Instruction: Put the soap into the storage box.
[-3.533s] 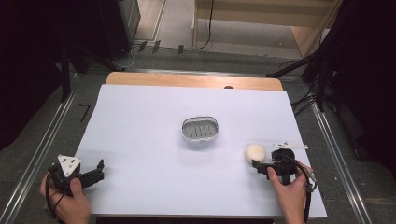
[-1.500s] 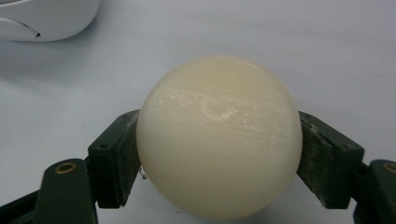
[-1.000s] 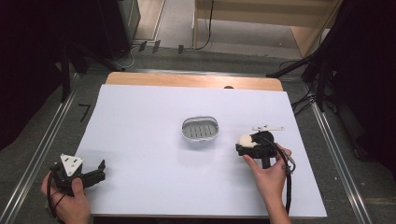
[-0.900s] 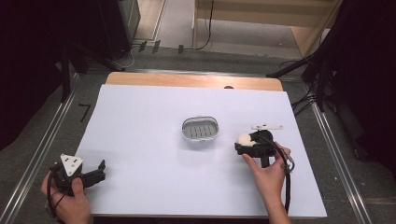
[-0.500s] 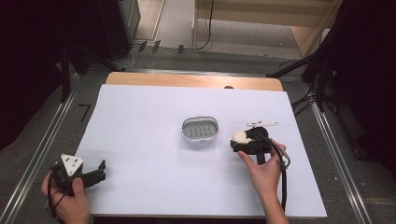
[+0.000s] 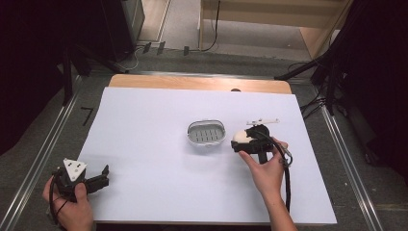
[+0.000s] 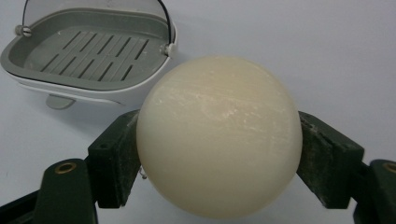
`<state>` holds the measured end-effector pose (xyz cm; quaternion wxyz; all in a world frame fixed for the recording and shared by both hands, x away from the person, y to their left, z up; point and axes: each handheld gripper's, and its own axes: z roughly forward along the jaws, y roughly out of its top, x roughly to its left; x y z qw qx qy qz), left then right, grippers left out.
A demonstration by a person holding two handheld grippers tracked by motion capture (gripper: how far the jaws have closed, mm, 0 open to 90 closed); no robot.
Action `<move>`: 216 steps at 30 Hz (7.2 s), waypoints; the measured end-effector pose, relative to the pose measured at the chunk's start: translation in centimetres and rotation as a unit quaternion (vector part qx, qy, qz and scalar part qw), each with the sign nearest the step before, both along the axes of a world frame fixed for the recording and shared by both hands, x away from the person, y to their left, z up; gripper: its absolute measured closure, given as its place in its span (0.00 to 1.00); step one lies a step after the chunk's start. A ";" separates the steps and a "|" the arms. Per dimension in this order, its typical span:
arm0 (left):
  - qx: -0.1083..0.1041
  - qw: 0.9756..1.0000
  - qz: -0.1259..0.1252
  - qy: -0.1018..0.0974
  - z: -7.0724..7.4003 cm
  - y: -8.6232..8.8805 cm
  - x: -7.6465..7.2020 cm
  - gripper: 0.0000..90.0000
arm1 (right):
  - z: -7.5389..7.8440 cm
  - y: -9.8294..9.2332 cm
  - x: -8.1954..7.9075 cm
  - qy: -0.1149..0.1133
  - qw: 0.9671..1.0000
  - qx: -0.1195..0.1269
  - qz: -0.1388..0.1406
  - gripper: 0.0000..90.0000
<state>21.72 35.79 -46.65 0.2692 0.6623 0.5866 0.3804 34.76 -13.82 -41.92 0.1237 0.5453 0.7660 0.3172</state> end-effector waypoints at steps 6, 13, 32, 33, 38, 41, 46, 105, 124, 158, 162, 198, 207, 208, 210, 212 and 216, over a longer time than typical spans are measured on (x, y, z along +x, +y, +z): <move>0.000 1.000 0.000 0.001 0.0 0.0 0.0 0.00 | 0.4 0.9 0.2 0.000 1.000 -0.002 0.008 0.27; -0.001 1.000 0.003 -0.001 0.0 0.0 0.0 0.00 | 1.0 1.5 0.6 -0.004 1.000 -0.001 0.014 0.27; -0.001 1.000 0.005 -0.002 0.0 0.0 0.0 0.00 | 2.1 3.7 1.7 -0.010 1.000 0.002 0.028 0.27; -0.001 1.000 0.005 -0.002 0.0 0.0 0.0 0.00 | 2.1 3.9 1.8 -0.011 1.000 0.001 0.029 0.27; -0.001 1.000 0.004 -0.001 0.0 0.0 0.0 0.00 | 2.4 4.7 2.0 -0.011 0.999 0.000 0.035 0.27; -0.001 1.000 0.004 -0.001 0.0 0.0 0.0 0.00 | 2.4 5.2 2.2 -0.013 0.999 0.001 0.039 0.27; -0.001 1.000 0.004 -0.001 0.0 0.0 0.0 0.00 | 2.4 5.9 2.4 -0.011 0.999 0.001 0.043 0.27; -0.004 1.000 0.004 0.002 0.0 0.1 0.1 0.00 | -0.1 9.8 4.7 0.018 0.998 0.008 0.053 0.26; -0.006 1.000 0.003 0.002 0.0 0.1 0.1 0.00 | -0.7 9.9 4.9 0.034 0.998 -0.002 0.054 0.26; -0.006 1.000 0.003 0.002 0.0 0.1 0.1 0.00 | 0.1 8.0 4.0 0.009 0.998 0.040 0.045 0.31; -0.006 1.000 0.003 0.002 0.0 0.1 0.1 0.00 | 0.1 7.8 3.8 0.006 0.998 0.043 0.042 0.31; -0.002 1.000 0.003 0.003 0.0 0.0 0.1 0.00 | -1.3 1.8 1.2 -0.008 0.999 0.051 0.009 0.28; -0.002 1.000 0.003 0.003 0.0 0.0 0.1 0.00 | -2.1 0.0 0.1 -0.011 0.998 0.058 0.014 0.18; -0.002 1.000 0.003 0.003 0.0 0.0 0.1 0.00 | -2.2 -0.1 0.0 -0.013 0.998 0.058 0.015 0.17; -0.002 1.000 0.003 0.002 0.0 0.0 0.1 0.00 | -2.3 -0.5 -0.2 -0.017 0.998 0.056 0.016 0.16; -0.001 1.000 0.003 0.002 0.0 0.0 0.1 0.00 | -2.4 -0.8 -0.5 -0.018 0.998 0.056 0.014 0.16; -0.001 1.000 0.002 0.003 0.0 0.0 0.1 0.00 | -2.6 -1.4 -0.9 -0.022 0.998 0.056 0.011 0.16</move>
